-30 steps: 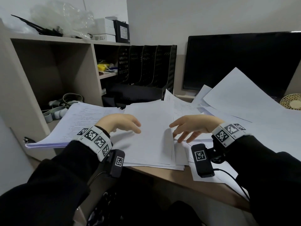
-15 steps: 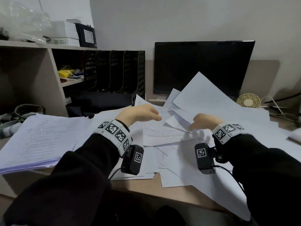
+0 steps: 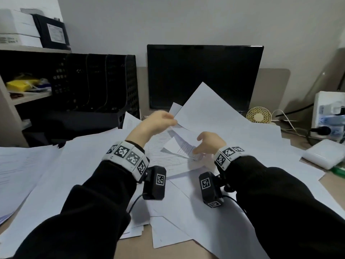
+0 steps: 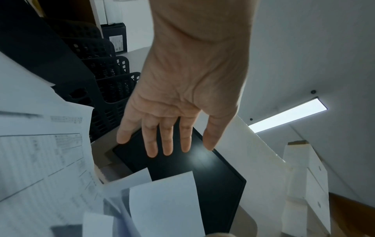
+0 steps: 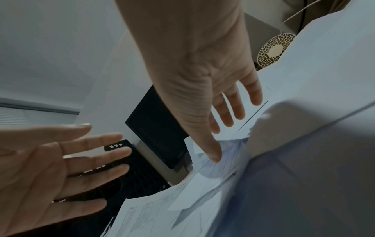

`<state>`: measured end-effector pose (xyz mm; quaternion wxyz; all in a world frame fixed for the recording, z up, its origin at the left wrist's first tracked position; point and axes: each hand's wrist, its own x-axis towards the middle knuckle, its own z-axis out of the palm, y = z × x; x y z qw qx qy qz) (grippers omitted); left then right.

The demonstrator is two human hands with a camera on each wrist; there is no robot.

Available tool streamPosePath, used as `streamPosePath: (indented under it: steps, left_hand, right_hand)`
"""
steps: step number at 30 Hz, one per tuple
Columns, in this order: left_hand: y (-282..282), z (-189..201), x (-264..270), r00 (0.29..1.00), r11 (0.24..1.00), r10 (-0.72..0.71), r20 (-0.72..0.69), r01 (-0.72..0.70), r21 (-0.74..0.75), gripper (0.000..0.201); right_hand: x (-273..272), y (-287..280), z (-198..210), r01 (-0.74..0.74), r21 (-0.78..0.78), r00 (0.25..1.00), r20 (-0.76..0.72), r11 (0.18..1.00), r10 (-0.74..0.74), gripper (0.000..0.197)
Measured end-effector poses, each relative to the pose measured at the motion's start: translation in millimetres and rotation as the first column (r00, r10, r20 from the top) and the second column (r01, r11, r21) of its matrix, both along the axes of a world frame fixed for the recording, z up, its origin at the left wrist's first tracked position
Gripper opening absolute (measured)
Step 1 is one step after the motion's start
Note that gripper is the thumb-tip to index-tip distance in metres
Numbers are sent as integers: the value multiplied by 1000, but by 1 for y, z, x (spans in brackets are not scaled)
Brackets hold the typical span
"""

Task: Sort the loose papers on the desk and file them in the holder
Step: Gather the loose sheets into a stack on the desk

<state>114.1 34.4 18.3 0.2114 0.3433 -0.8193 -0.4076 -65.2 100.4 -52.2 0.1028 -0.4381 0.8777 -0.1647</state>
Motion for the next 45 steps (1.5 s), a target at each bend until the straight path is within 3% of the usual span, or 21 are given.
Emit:
streamPosePath:
  steps: [3,6,9,11,12,15,18,20,22,24,26,27,29,31,35,39,42,45]
  left_hand:
    - [-16,0,-4,996,999,46,-78,-46,7,42]
    - [-29,-5,-11,990,998,63,-129,-60,26,42]
    - [-35,-15,-19,975,994,99,-198,-90,55,41]
    - [-41,-21,-21,968,992,116,-221,-100,82,37]
    - [-43,-21,-18,968,991,114,-224,-95,93,45]
    - [-55,-20,-9,952,990,108,-286,-78,117,107]
    - [-64,-15,-1,916,986,77,-393,-12,163,114]
    - [-68,-12,3,913,989,-12,-407,70,128,92]
    - [-69,-10,8,893,993,-39,-449,85,84,54]
    - [-74,-8,12,853,997,19,-521,20,70,35]
    - [-86,-6,18,791,994,104,-603,-71,78,30]
    - [-93,-5,23,753,988,152,-640,-122,91,29]
    - [-108,-5,33,661,959,270,-700,-249,134,26]
    - [-117,-6,42,567,920,357,-742,-353,172,26]
    - [-126,-7,54,455,883,410,-790,-413,221,23]
    - [-127,-4,64,366,860,422,-829,-450,240,23]
    - [-128,-2,65,351,863,419,-837,-441,247,23]
    - [-126,-2,61,364,874,397,-843,-431,225,22]
  right_hand:
    - [-9,-6,-1,44,-144,999,-21,989,-47,18]
    - [-17,-8,8,93,-446,996,46,890,-81,21]
    - [-10,-3,31,138,-680,925,348,720,151,5]
    - [1,6,51,138,-737,847,434,662,306,11]
    - [6,12,60,109,-749,814,444,653,374,16]
    - [16,28,79,3,-773,706,451,634,546,21]
    - [17,39,88,-29,-793,634,455,608,625,23]
    - [12,41,88,11,-811,649,451,585,613,21]
    - [4,40,84,110,-817,664,484,566,570,17]
    - [-6,34,76,215,-777,626,574,591,527,27]
    - [-13,30,65,267,-689,649,645,674,402,36]
    - [-16,27,58,254,-630,705,640,734,305,35]
    - [-21,20,40,137,-441,867,487,887,109,30]
    - [-26,12,21,19,-160,955,294,987,29,46]
    - [-25,3,1,-99,197,982,180,975,63,88]
    - [-29,0,-5,-126,297,987,128,947,92,115]
    - [-31,2,-8,-135,291,984,148,947,95,121]
    - [-29,1,-8,-109,217,987,143,970,79,109]
